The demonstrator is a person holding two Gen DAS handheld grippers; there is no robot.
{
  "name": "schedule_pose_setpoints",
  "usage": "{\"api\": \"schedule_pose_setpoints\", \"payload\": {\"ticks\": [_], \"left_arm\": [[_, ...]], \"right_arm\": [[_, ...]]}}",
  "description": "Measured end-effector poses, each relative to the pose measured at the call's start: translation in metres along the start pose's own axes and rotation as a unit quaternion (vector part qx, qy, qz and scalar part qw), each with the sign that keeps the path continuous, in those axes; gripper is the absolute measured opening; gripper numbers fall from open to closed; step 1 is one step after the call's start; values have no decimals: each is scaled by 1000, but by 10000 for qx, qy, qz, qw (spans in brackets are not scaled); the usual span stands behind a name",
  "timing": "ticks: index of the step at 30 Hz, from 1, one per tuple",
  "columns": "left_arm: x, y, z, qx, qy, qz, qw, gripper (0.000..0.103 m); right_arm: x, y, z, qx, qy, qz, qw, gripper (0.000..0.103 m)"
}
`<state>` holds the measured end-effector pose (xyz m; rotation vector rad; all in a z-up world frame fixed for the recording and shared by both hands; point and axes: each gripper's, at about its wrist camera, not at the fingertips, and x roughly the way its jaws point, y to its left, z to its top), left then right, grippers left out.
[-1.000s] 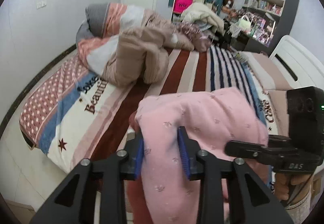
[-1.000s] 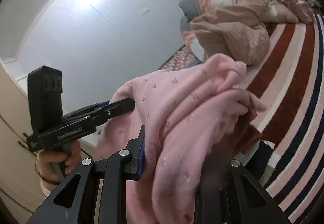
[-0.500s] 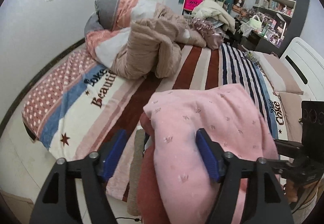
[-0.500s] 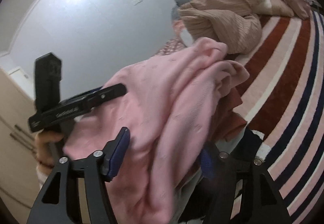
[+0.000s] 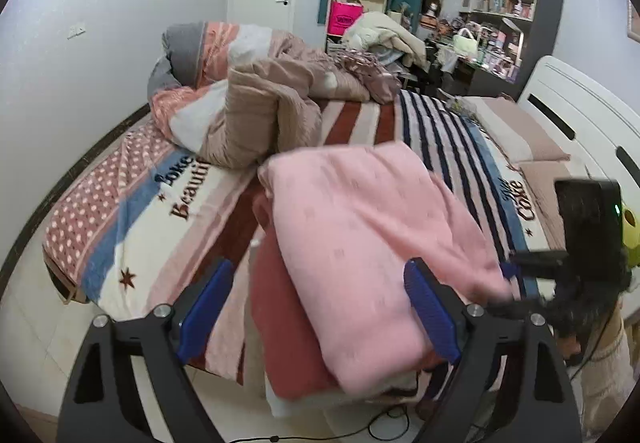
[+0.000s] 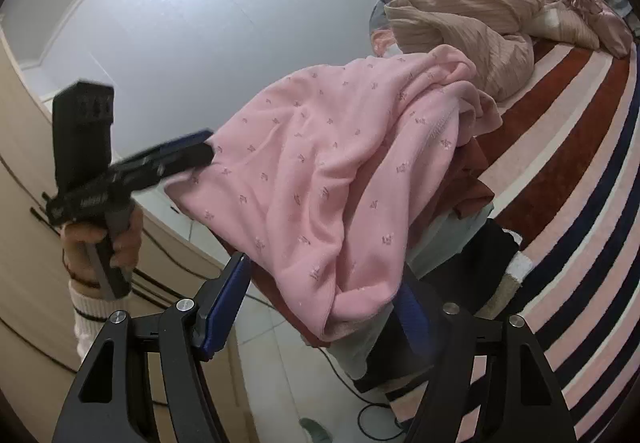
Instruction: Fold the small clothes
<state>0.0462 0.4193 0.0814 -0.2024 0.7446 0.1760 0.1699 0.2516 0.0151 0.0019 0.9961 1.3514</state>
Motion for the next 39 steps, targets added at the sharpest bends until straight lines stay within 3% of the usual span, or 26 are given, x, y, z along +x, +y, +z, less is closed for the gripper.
{"api": "schedule_pose_setpoints", "payload": {"ticks": [1,2,3,10,16,21,30,35,39], "left_arm": [[1,2,-6,-13,15,29,10000,85],[2,5,-9,-5,45,75,10000,85],[3,9,-11,-13,60,128,9999,85],[5,37,-8,-310,66,283,9991,83],[7,39,-11,-451,29,184,9988,83],[-1,24,-6,-237,-157,275,9992,83],[-28,-6,3,-96,-699,488,9963,84],[-46,-49,-1,115,-1196,278,9924,84],[-54,-100,-18,280,-1668,13,9856,84]], "right_arm": [[1,0,-1,-17,3,-15,10000,50],[3,1,-1,-33,31,-28,10000,34],[5,1,-1,-43,41,-13,10000,27],[8,19,5,-131,-106,134,9998,22],[16,15,-2,-116,16,-25,9999,27],[1,7,-1,8,-109,-83,9999,56],[-48,2,-12,-89,-507,-349,9981,59],[-86,-7,-39,-122,-802,-644,9946,59],[-125,-13,-79,-214,-1163,-1188,9859,59]]}}
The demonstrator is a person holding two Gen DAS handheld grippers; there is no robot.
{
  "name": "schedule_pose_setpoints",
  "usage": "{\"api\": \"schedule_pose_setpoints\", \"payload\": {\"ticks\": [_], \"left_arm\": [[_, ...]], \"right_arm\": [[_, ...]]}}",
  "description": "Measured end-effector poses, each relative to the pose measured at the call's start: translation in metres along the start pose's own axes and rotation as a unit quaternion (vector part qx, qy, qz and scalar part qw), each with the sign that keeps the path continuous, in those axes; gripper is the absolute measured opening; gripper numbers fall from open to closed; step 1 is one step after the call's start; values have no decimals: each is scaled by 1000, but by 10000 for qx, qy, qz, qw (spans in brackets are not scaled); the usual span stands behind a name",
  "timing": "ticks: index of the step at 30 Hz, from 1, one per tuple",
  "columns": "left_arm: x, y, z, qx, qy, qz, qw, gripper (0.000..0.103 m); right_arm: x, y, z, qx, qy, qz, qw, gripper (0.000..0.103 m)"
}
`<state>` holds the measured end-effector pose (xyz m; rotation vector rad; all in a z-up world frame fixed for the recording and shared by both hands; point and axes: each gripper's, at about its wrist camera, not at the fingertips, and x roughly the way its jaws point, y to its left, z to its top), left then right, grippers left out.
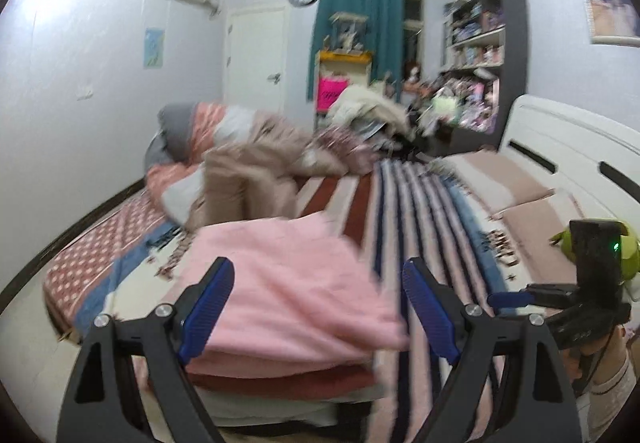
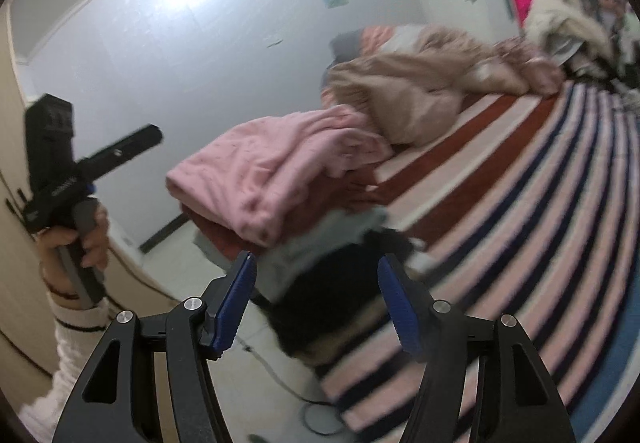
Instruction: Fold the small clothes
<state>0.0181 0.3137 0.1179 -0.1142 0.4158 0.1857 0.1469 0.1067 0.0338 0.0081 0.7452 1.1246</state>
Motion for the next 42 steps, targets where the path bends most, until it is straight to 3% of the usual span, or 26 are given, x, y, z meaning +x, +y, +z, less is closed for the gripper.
{"api": "schedule_pose_setpoints", "payload": {"ticks": [5,9,13,17,19,25,42], "left_arm": [[-21,-81,-38,169,-1019,-41,9946,94],[-28,-138,-70,282,-1515,-219,9878,101],[-23,-192,-99,452,-1605,-208,9858,102],[-13,-224,-124,398,-1521,-203,9874,102],[-7,-236,-133,413,-1421,-292,9886,102],[-1,-261,-148,547,-1244,-425,9898,102],[-20,-269,-154,509,-1407,-541,9873,102]], "right_arm": [[-65,-14,-52,-34,-575,-815,9950,61],[-124,-15,-98,-248,-1109,-1812,9769,70],[-168,-9,-140,-404,-1517,-2577,9534,78],[-190,-3,-172,-555,-1786,-3268,9264,101],[-196,-2,-185,-604,-1847,-3536,9150,103],[-210,-3,-201,-501,-1925,-3674,9085,103],[-228,10,-209,-351,-2333,-3577,9035,103]]}}
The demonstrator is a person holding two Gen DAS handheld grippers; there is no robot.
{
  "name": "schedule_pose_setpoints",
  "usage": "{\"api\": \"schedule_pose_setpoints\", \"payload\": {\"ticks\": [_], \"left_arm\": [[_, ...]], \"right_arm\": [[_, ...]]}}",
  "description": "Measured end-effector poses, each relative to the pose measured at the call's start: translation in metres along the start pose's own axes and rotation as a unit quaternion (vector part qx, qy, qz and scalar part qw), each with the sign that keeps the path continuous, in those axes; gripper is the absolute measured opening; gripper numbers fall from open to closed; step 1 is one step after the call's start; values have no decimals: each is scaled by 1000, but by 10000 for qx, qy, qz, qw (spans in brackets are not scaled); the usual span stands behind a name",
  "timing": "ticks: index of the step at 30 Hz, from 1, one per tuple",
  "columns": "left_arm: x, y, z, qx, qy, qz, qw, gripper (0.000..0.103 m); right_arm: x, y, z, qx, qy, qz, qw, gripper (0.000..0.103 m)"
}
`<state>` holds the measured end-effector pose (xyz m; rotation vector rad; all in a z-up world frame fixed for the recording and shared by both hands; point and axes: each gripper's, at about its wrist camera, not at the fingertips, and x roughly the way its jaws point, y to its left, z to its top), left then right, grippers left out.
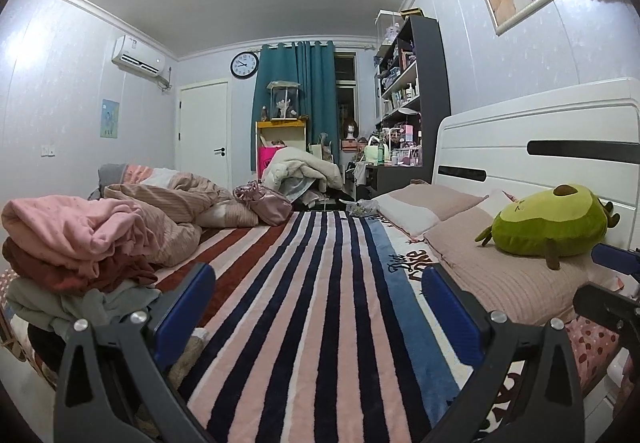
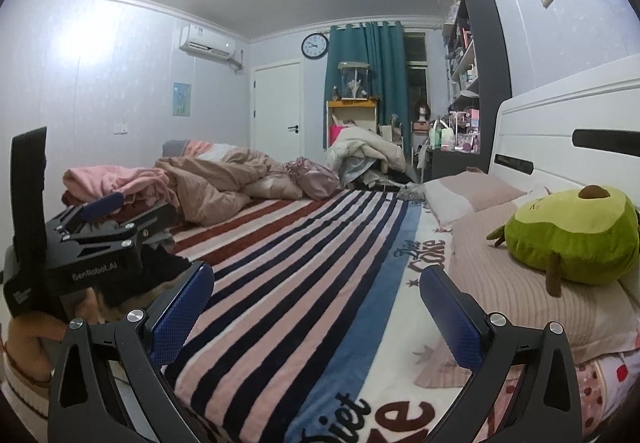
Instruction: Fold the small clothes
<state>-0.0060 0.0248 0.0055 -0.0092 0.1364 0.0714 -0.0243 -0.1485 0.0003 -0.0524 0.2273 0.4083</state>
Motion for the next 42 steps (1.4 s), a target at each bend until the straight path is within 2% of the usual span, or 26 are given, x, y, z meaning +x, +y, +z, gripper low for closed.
{"api": "schedule_pose_setpoints", "payload": {"ticks": [42], "left_arm": [[15,3,-12,26,136,-38,9999,102]], "right_arm": [[6,-5,-1,138,4,27,9999,103]]}}
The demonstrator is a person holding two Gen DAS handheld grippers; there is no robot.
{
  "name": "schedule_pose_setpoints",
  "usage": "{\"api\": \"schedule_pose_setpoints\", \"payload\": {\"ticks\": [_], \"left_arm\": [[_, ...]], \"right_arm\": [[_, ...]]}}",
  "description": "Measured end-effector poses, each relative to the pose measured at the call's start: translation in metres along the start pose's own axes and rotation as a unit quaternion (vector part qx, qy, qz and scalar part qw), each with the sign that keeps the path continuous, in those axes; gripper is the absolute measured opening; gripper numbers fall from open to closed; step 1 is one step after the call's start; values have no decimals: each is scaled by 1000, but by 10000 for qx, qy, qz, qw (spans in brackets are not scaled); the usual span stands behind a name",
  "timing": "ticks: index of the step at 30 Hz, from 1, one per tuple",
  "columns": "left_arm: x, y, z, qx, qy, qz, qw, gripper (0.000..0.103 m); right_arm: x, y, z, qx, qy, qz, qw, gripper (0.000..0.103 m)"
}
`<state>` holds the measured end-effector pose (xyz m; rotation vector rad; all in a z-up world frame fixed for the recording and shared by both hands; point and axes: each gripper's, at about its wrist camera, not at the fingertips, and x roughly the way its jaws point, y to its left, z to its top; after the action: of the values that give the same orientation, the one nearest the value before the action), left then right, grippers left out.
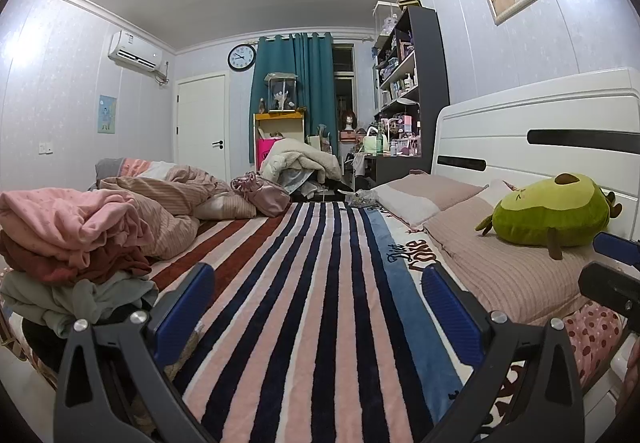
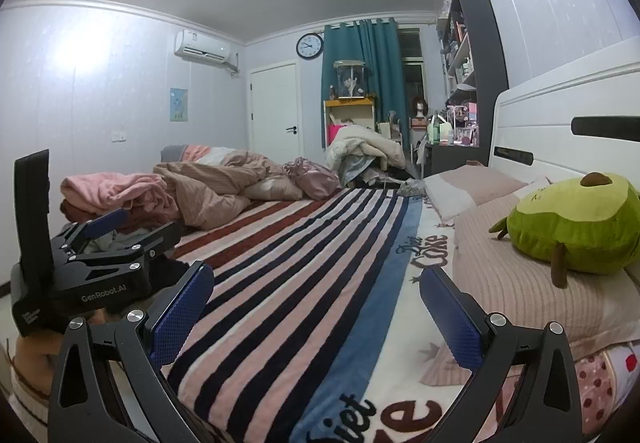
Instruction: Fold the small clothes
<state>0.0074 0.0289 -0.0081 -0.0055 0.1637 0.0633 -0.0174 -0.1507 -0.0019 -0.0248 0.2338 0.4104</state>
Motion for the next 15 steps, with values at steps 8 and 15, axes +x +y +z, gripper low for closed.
{"api": "schedule_pose_setpoints", "payload": {"ticks": [8,15], "left_arm": [[0,1,0,10,-5,0,10000,102],[0,2,0,4,-8,-2,10000,102]], "right_arm": [[0,0,0,6,7,2,10000,103],[0,1,0,16,5,-1,10000,103]]}}
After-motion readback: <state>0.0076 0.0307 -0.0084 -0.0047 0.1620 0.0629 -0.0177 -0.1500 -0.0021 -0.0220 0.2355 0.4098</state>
